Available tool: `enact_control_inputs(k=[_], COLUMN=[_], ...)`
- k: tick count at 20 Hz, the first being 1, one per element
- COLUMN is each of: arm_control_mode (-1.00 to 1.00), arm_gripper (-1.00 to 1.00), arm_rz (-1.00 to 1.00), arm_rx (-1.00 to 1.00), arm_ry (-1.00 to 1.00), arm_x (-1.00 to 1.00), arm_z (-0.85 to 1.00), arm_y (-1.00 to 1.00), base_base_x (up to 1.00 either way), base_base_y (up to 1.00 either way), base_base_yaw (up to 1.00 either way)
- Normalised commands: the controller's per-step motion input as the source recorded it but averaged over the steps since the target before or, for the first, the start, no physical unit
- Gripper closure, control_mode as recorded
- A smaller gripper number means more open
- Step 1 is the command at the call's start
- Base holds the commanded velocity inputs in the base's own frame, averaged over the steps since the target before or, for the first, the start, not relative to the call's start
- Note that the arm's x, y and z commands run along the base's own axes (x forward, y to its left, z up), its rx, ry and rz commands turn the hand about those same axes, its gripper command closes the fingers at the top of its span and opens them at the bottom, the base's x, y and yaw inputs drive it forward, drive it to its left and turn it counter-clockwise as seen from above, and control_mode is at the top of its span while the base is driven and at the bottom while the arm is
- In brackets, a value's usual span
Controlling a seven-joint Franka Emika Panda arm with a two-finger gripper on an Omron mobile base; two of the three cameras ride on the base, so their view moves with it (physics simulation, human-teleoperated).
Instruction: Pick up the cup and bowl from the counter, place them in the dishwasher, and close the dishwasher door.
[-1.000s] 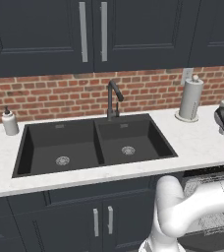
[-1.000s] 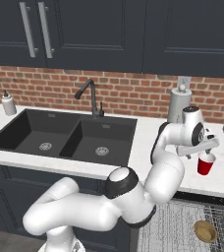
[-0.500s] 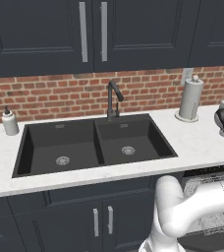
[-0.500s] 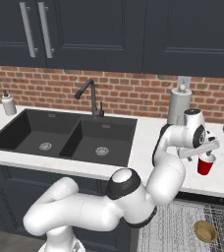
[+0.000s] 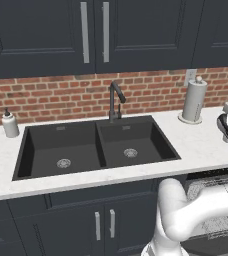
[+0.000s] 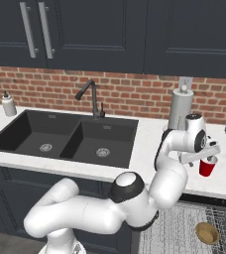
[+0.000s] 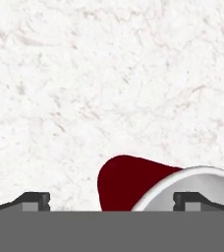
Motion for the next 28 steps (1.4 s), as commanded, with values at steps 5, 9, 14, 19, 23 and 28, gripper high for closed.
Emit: enact_control_inputs(k=[5,9,14,19,23,28], arm_control_mode=[-1.00,-1.00,-1.00,-1.00,-1.00,-1.00], arm_gripper=[1.00,1.00,1.00,1.00,1.00,1.00], arm_rz=[0.01,0.01,0.00,0.00,-0.01,-0.01], arm_rx=[0.00,0.00,0.00,0.05,0.03,0.00], arm_ry=[0.02,0.00,0.02,0.01,-0.01,0.00], arm_x=[0.00,0.00,0.00,-0.25,-0.91,-1.00], arm_z=[-0.07,-0.01,0.00,0.13,0.65,0.34], arm_y=[0.00,0.00,-0.01,-0.01,0.03,0.45], base_base_x=[0.00,0.00,0.00,0.00,0.00,0.00], base_base_y=[0.00,0.00,0.00,0.00,0.00,0.00], base_base_yaw=[0.00,0.00,0.00,0.00,0.00,0.00])
